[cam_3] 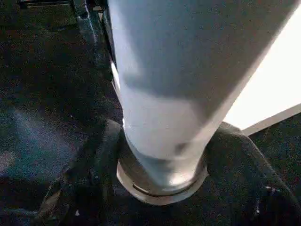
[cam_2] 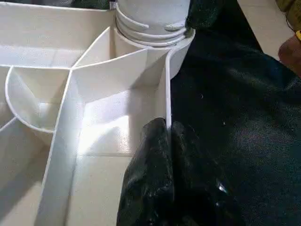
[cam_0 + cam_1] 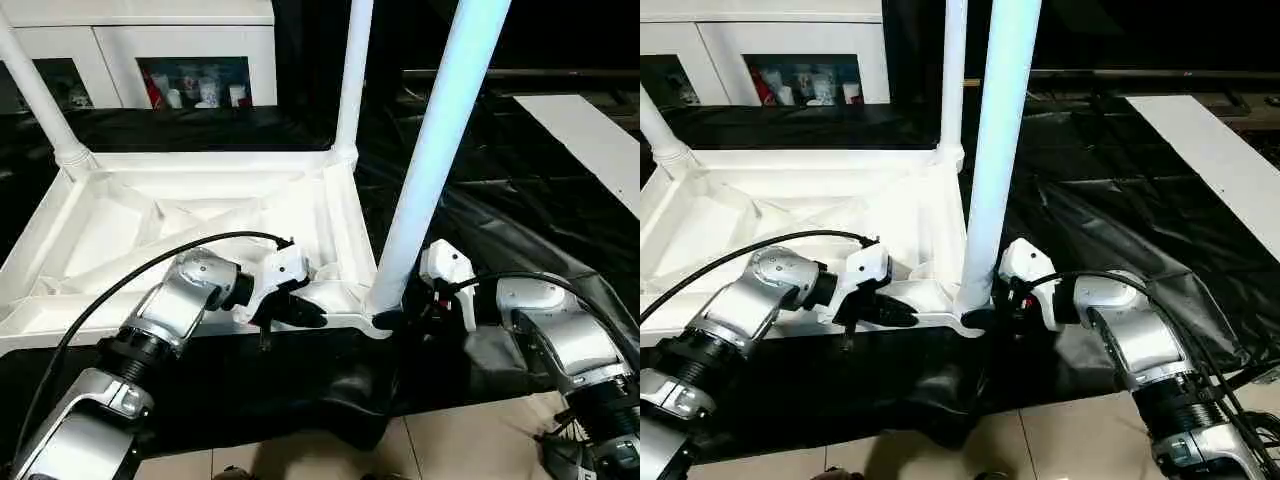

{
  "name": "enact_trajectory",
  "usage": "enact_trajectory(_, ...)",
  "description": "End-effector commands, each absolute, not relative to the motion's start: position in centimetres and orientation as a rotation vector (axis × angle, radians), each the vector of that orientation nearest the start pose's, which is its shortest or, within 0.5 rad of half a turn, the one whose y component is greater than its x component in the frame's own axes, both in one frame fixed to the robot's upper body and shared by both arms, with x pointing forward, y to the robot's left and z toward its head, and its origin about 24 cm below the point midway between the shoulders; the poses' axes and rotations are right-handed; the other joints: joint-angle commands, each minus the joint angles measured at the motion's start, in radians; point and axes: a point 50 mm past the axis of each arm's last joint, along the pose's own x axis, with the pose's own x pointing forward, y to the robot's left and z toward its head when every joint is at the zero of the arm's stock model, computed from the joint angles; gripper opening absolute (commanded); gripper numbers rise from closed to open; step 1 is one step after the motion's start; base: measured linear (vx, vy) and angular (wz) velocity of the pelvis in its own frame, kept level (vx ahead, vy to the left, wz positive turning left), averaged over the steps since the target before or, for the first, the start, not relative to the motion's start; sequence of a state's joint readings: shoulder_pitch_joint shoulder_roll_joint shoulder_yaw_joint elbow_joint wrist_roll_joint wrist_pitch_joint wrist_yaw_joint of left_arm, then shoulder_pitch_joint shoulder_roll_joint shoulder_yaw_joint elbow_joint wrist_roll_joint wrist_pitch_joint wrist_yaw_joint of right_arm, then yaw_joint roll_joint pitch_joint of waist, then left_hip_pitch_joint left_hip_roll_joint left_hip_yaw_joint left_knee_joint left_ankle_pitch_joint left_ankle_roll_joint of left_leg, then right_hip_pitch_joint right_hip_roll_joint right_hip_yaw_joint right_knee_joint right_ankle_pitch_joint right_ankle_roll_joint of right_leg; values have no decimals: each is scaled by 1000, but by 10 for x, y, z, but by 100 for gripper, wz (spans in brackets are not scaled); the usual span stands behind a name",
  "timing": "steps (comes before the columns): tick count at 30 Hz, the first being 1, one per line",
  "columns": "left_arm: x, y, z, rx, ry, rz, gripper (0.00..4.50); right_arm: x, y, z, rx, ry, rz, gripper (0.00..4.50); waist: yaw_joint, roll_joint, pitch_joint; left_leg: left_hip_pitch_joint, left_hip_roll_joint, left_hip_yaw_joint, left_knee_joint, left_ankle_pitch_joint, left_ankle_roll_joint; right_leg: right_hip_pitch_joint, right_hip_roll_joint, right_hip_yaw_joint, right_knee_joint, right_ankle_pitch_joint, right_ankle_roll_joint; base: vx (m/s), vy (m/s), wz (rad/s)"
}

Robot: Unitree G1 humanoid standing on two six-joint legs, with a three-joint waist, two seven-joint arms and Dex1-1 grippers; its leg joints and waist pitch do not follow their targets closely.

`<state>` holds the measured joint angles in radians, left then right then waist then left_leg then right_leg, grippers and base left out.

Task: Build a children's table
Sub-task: Rotate leg to tighten

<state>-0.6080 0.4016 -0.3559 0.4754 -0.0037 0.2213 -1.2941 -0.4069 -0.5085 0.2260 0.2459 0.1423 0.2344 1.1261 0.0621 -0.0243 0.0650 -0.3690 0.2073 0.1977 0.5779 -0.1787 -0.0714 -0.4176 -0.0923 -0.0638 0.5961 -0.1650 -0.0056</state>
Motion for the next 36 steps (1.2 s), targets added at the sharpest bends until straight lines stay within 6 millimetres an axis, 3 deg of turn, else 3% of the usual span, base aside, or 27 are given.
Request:
enact_trajectory(1, 307, 118, 65, 421, 503, -1486, 0, 292, -159, 67, -343, 386, 1232, 248, 1, -8, -64, 10, 23, -7, -58, -153, 76, 58, -44, 41, -55, -159, -243, 0, 0, 0)
enact_trajectory(5, 313, 119, 63, 419, 519, -1403, 0, 296, -160, 58, -354, 402, 1134, 248, 0, -7, -63, 10, 23, -7, -58, -159, 69, 57, -43, 41, -56, -169, -242, 0, 0, 0)
enact_trajectory(6, 318, 118, 61, 413, 520, -1345, 0, 300, -159, 54, -346, 408, 1057, 247, -4, -4, -59, 13, 21, -7, -61, -194, 50, 52, -43, 40, -65, -231, -230, 0, 0, 0)
enact_trajectory(7, 320, 117, 60, 409, 521, -1312, 0, 302, -159, 51, -341, 413, 1013, 247, -4, -4, -59, 13, 21, -7, -61, -194, 50, 52, -43, 40, -65, -231, -230, 0, 0, 0)
enact_trajectory(8, 321, 117, 60, 409, 521, -1307, 0, 302, -159, 51, -340, 413, 1006, 247, -7, -6, -57, 14, 20, -8, -63, -225, 34, 52, -43, 39, -71, -292, -212, 0, 0, 0)
enact_trajectory(9, 327, 112, 59, 390, 516, -1238, 0, 305, -154, 45, -294, 419, 915, 247, -7, 0, -58, 15, 20, -13, -65, -247, 21, 54, -46, 39, -74, -338, -192, 0, 0, 0)
enact_trajectory(10, 331, 108, 58, 375, 512, -1185, 0, 306, -149, 40, -256, 426, 855, 247, -12, 5, -55, 17, 18, -11, -66, -271, 9, 44, -41, 40, -81, -371, -181, 0, 0, 0)
enact_trajectory(12, 340, 97, 56, 344, 508, -1087, 0, 310, -136, 32, -187, 437, 738, 246, -16, 1, -56, 15, 16, -16, -69, -293, -8, 48, -42, 36, -85, -398, -163, 0, 0, 0)
enact_trajectory(15, 350, 82, 57, 317, 507, -983, 0, 319, -120, 24, -98, 460, 546, 245, -28, 9, -57, 18, 13, -19, -70, -334, -29, 41, -41, 34, -90, -415, -158, 0, 0, 0)
enact_trajectory(19, 355, 74, 58, 314, 502, -930, 0, 325, -114, 20, -50, 483, 435, 243, -31, 12, -59, 22, 12, -22, -70, -359, -26, 41, -41, 32, -96, -418, -151, 0, 0, 0)
enact_trajectory(21, 358, 65, 58, 339, 497, -898, 0, 332, -108, 18, 28, 497, 308, 243, -32, 19, -60, 20, 11, -21, -71, -353, -25, 40, -43, 35, -95, -391, -158, 0, 0, 0)
enact_trajectory(23, 358, 61, 57, 346, 494, -892, 0, 335, -104, 18, 45, 500, 260, 243, -31, 16, -61, 21, 10, -21, -71, -358, -25, 44, -40, 32, -96, -390, -153, 0, 0, 0)
enact_trajectory(26, 356, 55, 56, 387, 474, -933, 0, 339, -94, 21, 63, 489, 265, 243, -33, 23, -62, 17, 9, -23, -73, -355, -24, 47, -40, 32, -94, -368, -157, 0, 0, 0)
enact_trajectory(31, 354, 54, 55, 438, 437, -1009, 0, 341, -87, 34, 106, 388, 356, 243, -31, 23, -63, 17, 10, -20, -75, -354, -11, 50, -41, 34, -94, -348, -158, 0, 0, 0)
enact_trajectory(33, 354, 56, 55, 439, 438, -1019, 0, 341, -91, 42, 61, 331, 387, 279, -29, 26, -65, 19, 12, -19, -75, -339, -11, 52, -41, 35, -90, -318, -175, 0, 0, 0)
enact_trajectory(36, 354, 58, 54, 443, 439, -1027, 0, 340, -97, 49, 17, 290, 403, 298, -23, 25, -69, 19, 13, -17, -72, -313, -3, 56, -41, 36, -87, -281, -186, 0, 0, 0)
